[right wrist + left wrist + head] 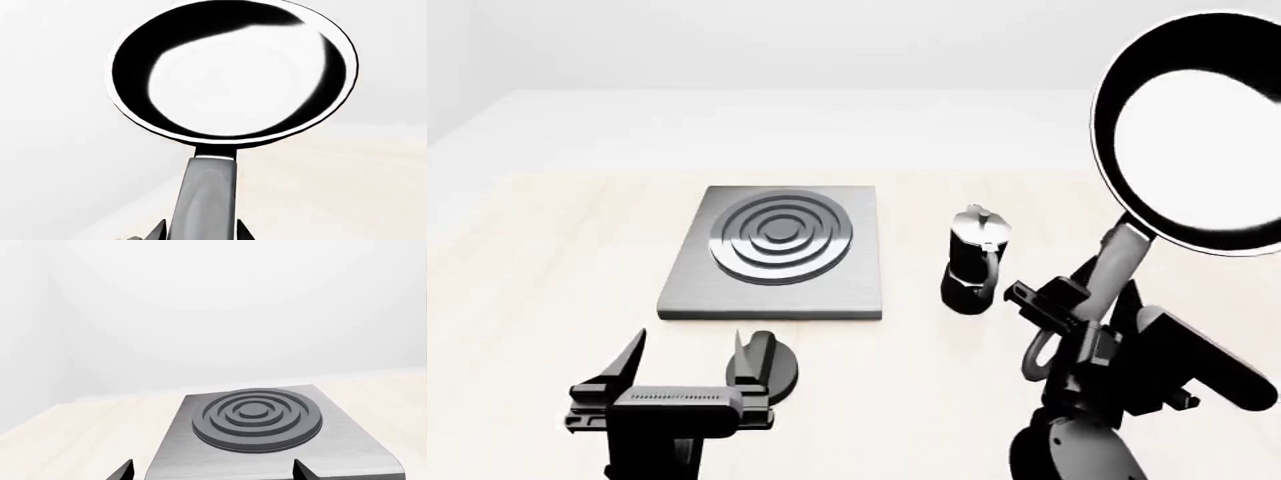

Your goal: Put the frying pan on the stove.

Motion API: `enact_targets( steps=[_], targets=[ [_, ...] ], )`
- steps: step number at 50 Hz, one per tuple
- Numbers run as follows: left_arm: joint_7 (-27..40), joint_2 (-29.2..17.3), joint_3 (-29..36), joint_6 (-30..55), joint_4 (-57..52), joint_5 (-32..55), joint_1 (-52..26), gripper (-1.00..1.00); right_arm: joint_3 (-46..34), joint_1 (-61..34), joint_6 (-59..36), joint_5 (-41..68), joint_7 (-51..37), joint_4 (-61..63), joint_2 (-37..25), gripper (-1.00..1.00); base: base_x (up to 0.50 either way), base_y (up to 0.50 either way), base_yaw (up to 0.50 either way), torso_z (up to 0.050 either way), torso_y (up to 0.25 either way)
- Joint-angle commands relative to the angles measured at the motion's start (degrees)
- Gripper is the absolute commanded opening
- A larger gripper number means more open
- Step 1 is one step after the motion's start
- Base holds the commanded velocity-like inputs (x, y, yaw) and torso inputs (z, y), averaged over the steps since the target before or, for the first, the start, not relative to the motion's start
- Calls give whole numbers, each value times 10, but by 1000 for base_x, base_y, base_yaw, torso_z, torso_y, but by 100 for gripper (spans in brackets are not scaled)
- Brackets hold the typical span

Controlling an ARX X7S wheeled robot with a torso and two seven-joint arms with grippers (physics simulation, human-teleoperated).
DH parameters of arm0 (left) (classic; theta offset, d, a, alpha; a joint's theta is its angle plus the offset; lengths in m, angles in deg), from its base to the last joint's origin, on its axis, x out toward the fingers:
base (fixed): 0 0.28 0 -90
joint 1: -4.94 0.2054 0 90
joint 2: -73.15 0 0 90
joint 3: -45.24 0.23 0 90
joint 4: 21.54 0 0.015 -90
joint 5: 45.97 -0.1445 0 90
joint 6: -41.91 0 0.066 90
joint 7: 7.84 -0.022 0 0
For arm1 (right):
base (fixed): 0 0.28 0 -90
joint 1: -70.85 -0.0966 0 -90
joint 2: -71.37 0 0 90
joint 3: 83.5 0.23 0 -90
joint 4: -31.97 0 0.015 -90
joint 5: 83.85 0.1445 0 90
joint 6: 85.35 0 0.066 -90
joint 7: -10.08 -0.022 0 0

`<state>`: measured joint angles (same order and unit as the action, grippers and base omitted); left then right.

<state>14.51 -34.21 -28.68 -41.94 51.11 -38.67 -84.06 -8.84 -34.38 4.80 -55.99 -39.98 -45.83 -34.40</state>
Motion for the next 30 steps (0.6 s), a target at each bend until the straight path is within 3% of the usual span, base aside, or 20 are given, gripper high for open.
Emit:
enact_targets(
  steps=[1, 30],
  targets=[
    [3, -3, 3, 4, -9, -1, 1, 100, -23, -16, 0, 4, 53, 30, -12, -100, 0, 0, 0, 0, 0],
    [9, -10, 3, 5, -18, 3, 5, 100, -140, -109, -113, 23, 178, 54, -57, -100, 0, 0, 0, 0, 2]
  ],
)
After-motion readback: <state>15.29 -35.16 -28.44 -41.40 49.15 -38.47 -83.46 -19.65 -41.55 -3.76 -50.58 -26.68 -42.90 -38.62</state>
